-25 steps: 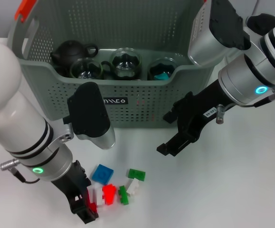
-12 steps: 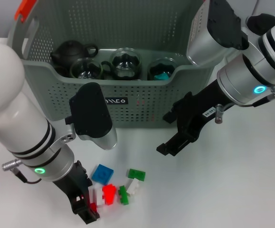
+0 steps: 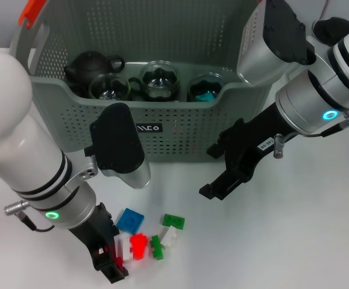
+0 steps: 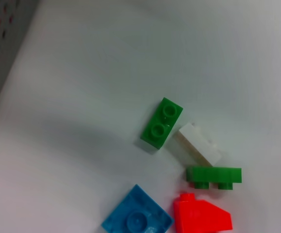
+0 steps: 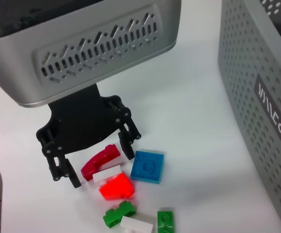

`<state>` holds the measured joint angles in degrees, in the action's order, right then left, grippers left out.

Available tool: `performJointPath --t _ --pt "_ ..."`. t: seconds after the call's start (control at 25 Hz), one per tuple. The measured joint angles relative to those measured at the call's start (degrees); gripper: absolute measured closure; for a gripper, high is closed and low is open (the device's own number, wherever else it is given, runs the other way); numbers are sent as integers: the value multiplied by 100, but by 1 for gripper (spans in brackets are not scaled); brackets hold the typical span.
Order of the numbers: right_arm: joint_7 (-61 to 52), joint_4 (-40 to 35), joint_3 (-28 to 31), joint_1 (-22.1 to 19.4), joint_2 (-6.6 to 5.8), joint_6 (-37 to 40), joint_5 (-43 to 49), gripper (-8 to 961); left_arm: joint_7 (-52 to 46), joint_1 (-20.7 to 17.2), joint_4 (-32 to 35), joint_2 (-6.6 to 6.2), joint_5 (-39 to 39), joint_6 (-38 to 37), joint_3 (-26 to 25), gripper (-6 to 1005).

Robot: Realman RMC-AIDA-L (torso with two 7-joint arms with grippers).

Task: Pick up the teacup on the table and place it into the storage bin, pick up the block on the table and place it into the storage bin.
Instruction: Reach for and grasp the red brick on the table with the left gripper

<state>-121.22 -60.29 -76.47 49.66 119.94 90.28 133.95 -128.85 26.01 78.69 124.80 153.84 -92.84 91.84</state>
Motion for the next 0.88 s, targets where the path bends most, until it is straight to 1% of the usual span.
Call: performJointPath --t 0.88 --pt "20 71 -79 71 21 67 0 9 1 31 -20 0 49 -1 0 181"
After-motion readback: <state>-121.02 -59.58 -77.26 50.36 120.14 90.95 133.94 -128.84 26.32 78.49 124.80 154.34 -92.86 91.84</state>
